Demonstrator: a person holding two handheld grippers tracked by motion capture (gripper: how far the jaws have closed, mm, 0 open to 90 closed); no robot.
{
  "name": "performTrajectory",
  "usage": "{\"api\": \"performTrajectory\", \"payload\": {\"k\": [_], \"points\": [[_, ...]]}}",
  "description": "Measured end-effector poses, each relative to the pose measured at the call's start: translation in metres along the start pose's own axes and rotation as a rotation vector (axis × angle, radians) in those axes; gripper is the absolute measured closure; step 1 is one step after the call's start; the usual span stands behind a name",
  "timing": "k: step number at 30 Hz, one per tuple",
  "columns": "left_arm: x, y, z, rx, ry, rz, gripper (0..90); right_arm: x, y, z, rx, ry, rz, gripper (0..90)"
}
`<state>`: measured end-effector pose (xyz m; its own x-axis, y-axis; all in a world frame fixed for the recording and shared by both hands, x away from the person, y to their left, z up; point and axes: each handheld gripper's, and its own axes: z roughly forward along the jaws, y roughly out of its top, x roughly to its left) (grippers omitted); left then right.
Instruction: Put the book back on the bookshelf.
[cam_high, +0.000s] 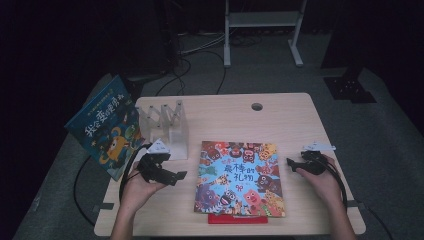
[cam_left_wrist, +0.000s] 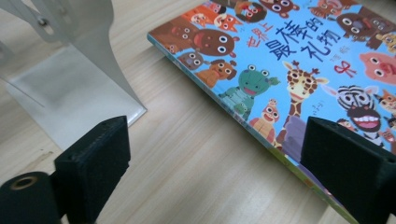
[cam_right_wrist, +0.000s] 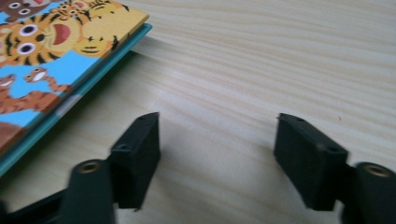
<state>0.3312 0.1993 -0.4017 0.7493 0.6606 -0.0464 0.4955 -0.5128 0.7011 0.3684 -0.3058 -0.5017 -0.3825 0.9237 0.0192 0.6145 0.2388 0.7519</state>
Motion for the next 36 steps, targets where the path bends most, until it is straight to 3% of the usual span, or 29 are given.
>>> {"api": "performTrajectory", "payload": {"k": [3,9,14,17,23,33,36], "points": [[-0.001,-0.003,0.008,0.034,-0.012,0.017,2.2,0.003,0.001,-0.007,0.033,0.013,0.017,39.5],[-0.003,-0.016,0.026,0.073,-0.042,0.021,1.2,0.011,0.007,-0.022,0.006,0.033,0.023,39.2],[-0.002,-0.024,0.033,0.094,-0.057,0.010,1.2,0.023,0.018,-0.028,-0.008,0.079,0.019,37.3],[-0.002,-0.026,0.035,0.102,-0.062,0.012,1.2,0.028,0.025,-0.023,-0.012,0.108,0.028,35.6],[-0.003,-0.026,0.034,0.100,-0.064,0.014,1.2,0.038,0.044,-0.005,0.000,0.138,-0.001,34.2],[-0.001,-0.027,0.031,0.086,-0.063,0.007,1.2,0.045,0.064,0.026,0.050,0.162,0.017,31.5],[0.000,-0.029,0.031,0.083,-0.067,0.005,1.2,0.045,0.063,0.031,0.052,0.183,0.049,29.3]]}}
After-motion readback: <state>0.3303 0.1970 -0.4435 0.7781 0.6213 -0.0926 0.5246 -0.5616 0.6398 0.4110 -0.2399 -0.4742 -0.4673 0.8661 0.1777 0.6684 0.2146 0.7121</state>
